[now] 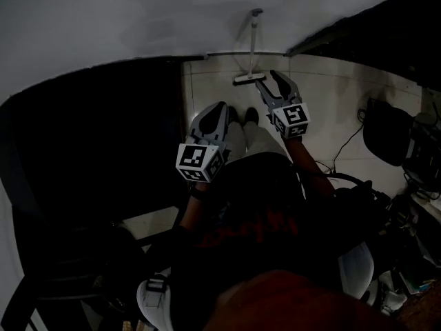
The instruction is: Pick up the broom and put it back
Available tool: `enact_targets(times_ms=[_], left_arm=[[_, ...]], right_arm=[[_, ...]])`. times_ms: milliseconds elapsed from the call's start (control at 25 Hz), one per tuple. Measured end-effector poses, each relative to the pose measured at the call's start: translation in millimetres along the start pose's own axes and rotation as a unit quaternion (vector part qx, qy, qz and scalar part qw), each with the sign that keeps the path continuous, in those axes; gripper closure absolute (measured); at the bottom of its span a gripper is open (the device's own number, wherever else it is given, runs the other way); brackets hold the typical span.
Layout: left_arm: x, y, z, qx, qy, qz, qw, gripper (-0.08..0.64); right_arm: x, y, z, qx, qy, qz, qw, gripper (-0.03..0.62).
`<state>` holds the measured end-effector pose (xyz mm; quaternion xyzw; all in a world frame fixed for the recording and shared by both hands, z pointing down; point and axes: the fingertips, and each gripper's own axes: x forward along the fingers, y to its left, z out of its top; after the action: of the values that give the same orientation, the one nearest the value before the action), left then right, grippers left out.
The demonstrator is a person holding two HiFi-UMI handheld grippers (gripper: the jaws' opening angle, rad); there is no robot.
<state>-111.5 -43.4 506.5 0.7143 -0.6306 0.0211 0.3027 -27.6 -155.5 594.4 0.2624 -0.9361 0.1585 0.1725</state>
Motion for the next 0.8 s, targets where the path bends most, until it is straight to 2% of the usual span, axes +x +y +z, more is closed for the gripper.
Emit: enact_targets(times_ms=[200,480,600,720,800], left_arm=[[11.7,11.3,-29.3,0.011,0.029,0.009,0.9995,0.555],[34.1,26.8,-89.1,-0.035,0.065,0.032,0.9968,0.555],[33.0,25.3,-104.6,-0.053,0.094,0.035,0.9935,0.555],[35.7,28.8,-121.9,-0.06,0.117,0.037,0.9906,0.555],[39.1,32.4,-123.8,-0.059,0.119,0.037,0.9904,0.555]], right_arm=[[67.7,-55.8,-102.9,-0.01,0.093,0.001,0.996,0.382],[173.0,-134.8,-232.0,-0.018,0.186,-0.002,0.982,0.387],[214.8,-145.9,-281.8,0.011,0.222,-0.011,0.975,0.385],[245.6,-161.2,-316.0,0.035,0.245,-0.038,0.968,0.374],[259.0,-170.1,-319.7,0.038,0.24,-0.049,0.969,0.39]])
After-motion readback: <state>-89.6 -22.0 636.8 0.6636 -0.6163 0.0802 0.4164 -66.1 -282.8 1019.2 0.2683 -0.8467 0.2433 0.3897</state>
